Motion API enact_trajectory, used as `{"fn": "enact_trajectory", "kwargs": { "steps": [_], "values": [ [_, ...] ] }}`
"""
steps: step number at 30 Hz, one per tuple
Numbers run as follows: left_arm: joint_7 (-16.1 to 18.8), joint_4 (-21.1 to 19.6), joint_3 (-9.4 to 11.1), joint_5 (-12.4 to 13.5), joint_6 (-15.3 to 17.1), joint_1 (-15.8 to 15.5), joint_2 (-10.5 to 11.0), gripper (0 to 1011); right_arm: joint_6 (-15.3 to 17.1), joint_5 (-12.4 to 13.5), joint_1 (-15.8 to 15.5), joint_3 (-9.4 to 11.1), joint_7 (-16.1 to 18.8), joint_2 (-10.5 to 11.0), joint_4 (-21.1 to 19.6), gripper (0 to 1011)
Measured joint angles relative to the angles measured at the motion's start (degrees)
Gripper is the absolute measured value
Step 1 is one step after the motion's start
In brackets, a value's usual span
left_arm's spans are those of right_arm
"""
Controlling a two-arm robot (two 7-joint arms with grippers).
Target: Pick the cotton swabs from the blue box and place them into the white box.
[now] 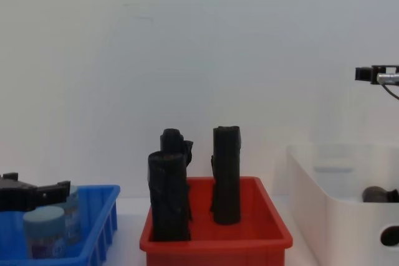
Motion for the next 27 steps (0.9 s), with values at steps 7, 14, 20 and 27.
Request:
{"fn": "enact_trajectory", "kwargs": {
  "steps": [7, 14, 20, 27],
  "values": [
    [-2.19, 2.26, -0.24, 0.13, 1.33, -1.27, -0.33, 1003, 0.0, 0.0, 0.0, 0.0, 0.0, 0.0, 0.0, 1002],
    [-4.55, 4.61, -0.22, 0.07, 1.73, -2.44, -1.01, 1003, 0.0, 0.0, 0.0, 0.0, 0.0, 0.0, 0.0, 1002],
    [-5.85, 6.05, -0.04, 0.2, 2.04, -3.17, -1.53, 1003, 0.0, 0.0, 0.0, 0.0, 0.0, 0.0, -0.01, 1002],
    [-6.57, 7.33, 0.2, 0.69, 2.73, -3.91, -2.13, 1003, 0.0, 0.0, 0.0, 0.0, 0.01, 0.0, -0.01, 1002]
  ]
}}
